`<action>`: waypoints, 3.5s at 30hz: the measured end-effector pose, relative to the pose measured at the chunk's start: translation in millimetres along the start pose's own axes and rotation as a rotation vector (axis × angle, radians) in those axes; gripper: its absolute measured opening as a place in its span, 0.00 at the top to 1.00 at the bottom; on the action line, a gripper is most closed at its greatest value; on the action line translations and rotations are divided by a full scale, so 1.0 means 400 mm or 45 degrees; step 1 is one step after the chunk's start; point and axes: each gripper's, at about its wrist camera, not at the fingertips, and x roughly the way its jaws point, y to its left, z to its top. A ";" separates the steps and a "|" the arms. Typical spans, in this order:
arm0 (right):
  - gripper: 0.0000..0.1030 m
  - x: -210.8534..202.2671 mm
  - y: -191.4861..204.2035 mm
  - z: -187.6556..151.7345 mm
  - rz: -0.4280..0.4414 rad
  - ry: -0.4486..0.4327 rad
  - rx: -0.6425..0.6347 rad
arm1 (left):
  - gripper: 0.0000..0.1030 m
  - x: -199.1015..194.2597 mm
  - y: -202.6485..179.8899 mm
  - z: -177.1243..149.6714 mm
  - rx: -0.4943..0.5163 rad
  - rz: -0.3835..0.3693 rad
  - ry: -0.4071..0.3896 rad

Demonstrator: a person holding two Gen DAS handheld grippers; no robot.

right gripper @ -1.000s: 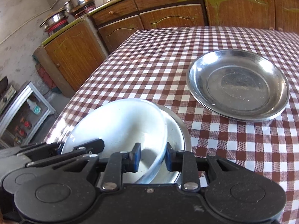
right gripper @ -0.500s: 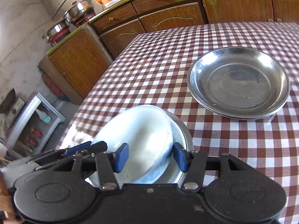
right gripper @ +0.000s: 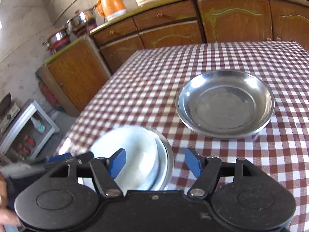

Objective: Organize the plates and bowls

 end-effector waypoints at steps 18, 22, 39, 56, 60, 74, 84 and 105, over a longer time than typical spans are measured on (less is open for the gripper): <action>0.13 0.081 -0.019 -0.040 -0.014 0.151 0.081 | 0.06 0.075 -0.004 -0.012 0.052 0.000 0.108; 0.08 0.094 0.008 -0.042 -0.073 0.134 -0.016 | 0.05 0.102 -0.003 -0.017 0.070 -0.056 0.164; 0.08 0.160 -0.012 -0.052 0.008 0.115 0.053 | 0.00 0.148 0.023 -0.014 0.047 -0.168 0.043; 0.48 0.126 -0.006 -0.062 0.040 0.075 0.085 | 0.41 0.108 -0.005 -0.024 -0.023 -0.248 0.067; 0.48 0.096 -0.002 -0.068 0.048 0.063 0.073 | 0.41 0.081 -0.001 -0.020 -0.031 -0.243 0.051; 0.48 -0.035 0.035 -0.063 0.091 0.007 0.057 | 0.41 -0.044 -0.022 0.000 -0.001 -0.209 -0.009; 0.48 -0.148 0.017 -0.067 0.067 -0.036 0.094 | 0.41 -0.114 -0.077 0.001 0.040 -0.239 -0.032; 0.48 -0.347 -0.084 -0.135 -0.067 -0.123 0.221 | 0.41 -0.176 -0.214 -0.036 0.173 -0.375 -0.037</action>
